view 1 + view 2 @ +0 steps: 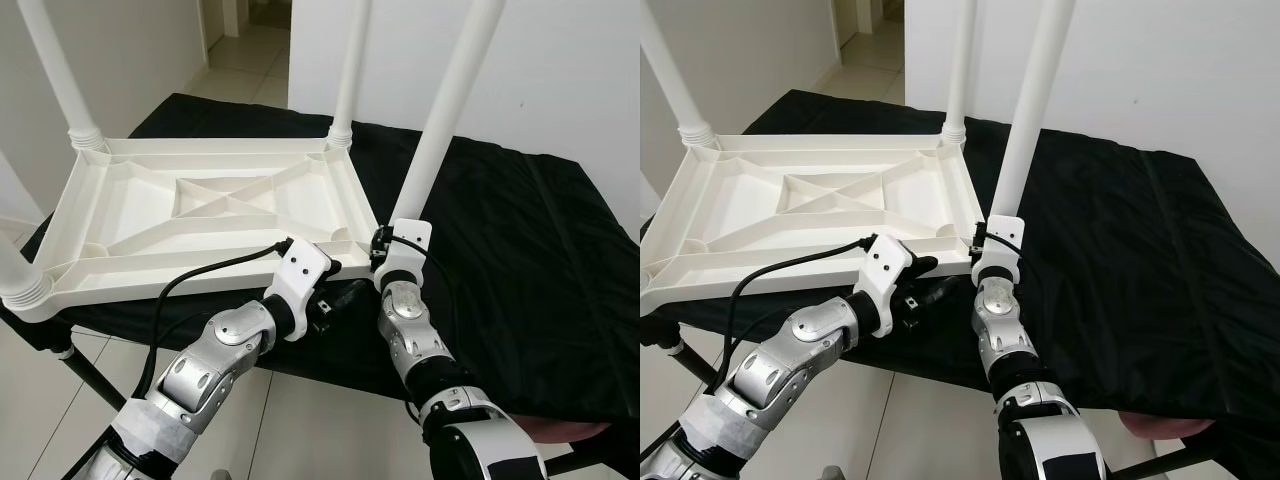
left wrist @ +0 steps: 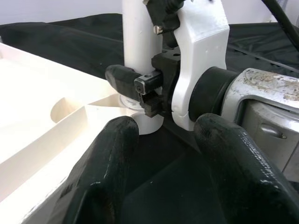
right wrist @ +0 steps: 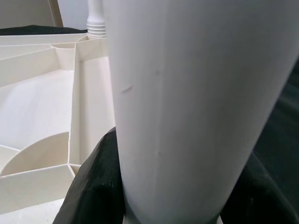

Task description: Building children table

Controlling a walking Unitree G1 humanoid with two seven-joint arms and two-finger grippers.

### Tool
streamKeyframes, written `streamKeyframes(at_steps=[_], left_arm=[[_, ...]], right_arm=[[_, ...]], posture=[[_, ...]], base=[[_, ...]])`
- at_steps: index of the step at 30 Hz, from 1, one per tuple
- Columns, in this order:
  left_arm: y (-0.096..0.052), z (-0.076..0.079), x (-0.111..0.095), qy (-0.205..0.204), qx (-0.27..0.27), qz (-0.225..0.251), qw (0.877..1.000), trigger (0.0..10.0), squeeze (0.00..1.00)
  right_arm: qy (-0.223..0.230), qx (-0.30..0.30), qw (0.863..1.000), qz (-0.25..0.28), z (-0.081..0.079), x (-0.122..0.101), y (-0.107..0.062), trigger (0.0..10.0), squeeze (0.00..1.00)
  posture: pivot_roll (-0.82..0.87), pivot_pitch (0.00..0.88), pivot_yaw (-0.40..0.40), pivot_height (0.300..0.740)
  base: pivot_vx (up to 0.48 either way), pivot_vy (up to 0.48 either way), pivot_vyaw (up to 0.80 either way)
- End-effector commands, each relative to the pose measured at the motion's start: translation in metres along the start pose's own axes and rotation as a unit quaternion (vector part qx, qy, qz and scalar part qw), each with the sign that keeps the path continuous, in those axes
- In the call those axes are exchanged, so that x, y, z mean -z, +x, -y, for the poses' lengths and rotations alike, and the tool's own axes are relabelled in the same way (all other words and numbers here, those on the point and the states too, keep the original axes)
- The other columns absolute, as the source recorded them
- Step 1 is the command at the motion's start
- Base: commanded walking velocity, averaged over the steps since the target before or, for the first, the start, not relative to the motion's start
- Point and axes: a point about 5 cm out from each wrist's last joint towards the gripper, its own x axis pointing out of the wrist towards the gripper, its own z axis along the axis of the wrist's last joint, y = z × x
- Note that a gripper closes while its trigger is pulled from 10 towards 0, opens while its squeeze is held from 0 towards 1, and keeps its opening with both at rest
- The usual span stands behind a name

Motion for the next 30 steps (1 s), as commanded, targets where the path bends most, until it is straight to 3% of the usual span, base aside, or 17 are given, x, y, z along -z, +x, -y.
streamKeyframes(at_steps=[1, 6, 7, 18, 19, 20, 30], left_arm=[[0.000, 0.011, -0.002, 0.001, 0.076, 0.001, 0.997, 10.0, 0.00], [-0.001, 0.010, -0.002, 0.002, 0.073, 0.001, 0.997, 10.0, 0.00], [-0.001, 0.011, -0.002, 0.001, 0.073, 0.001, 0.997, 10.0, 0.00], [0.000, 0.011, -0.003, 0.004, 0.070, 0.007, 0.998, 10.0, 0.00], [0.001, 0.012, -0.003, 0.004, 0.070, 0.008, 0.998, 10.0, 0.00], [0.001, 0.013, -0.002, 0.004, 0.071, 0.009, 0.997, 10.0, 0.00], [0.001, 0.017, 0.001, 0.002, 0.078, 0.007, 0.997, 10.0, 0.00]], right_arm=[[-0.016, 0.016, 0.999, -0.027, 0.008, 0.014, -0.005, 10.0, 0.00], [-0.014, 0.013, 1.000, -0.015, 0.011, 0.011, -0.004, 10.0, 0.00], [-0.007, 0.012, 1.000, -0.006, 0.013, 0.009, -0.005, 10.0, 1.00], [0.024, -0.015, 0.998, 0.064, 0.017, -0.006, -0.015, 10.0, 1.00], [0.021, -0.019, 0.997, 0.073, 0.020, -0.007, -0.019, 10.0, 0.32], [0.014, -0.038, 0.995, 0.094, 0.025, -0.010, -0.030, 10.0, 0.00], [-0.018, -0.111, 0.986, 0.123, 0.034, -0.011, -0.062, 10.0, 0.00]], posture=[[-0.01, 0.000, -0.048, 0.740], [-0.01, 0.000, -0.051, 0.740], [-0.01, 0.000, -0.054, 0.740], [-0.02, 0.000, -0.064, 0.740], [-0.02, 0.000, -0.065, 0.740], [-0.03, 0.000, -0.071, 0.740], [-0.05, 0.000, -0.074, 0.740]], base=[[0.000, 0.000, 0.00], [0.000, 0.000, 0.00], [0.000, 0.000, 0.00], [0.000, 0.000, 0.00], [0.000, 0.000, 0.00], [0.000, 0.000, 0.00], [0.000, 0.000, 0.00]])
